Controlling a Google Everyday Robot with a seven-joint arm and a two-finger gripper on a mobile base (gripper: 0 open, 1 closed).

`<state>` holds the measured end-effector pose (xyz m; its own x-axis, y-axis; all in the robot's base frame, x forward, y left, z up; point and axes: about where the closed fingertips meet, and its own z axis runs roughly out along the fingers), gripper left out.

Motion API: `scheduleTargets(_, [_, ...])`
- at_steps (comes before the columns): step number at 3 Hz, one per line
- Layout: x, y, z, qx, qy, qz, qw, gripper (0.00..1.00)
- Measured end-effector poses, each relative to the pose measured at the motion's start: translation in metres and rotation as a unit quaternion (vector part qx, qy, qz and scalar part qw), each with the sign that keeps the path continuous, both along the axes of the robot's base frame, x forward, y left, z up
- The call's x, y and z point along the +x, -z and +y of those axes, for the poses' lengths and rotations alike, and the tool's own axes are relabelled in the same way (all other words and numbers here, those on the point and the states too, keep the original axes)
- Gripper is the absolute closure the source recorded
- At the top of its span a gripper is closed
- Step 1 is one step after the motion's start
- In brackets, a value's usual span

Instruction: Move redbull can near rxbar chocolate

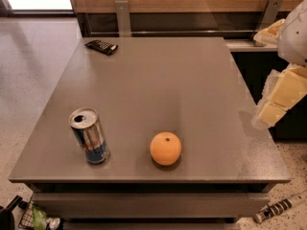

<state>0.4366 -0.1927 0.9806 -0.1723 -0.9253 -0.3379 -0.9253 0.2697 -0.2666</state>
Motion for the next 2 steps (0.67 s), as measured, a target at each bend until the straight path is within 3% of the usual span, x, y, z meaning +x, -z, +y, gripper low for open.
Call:
scheduleTargets(1, [0.006,0.038,0.013,0.116,-0.046,-0.011,0.9921,0.0])
scheduleTargets(2, [-0.002,0.053,0.043,0.247,-0.109,-0.01,0.9628,0.0])
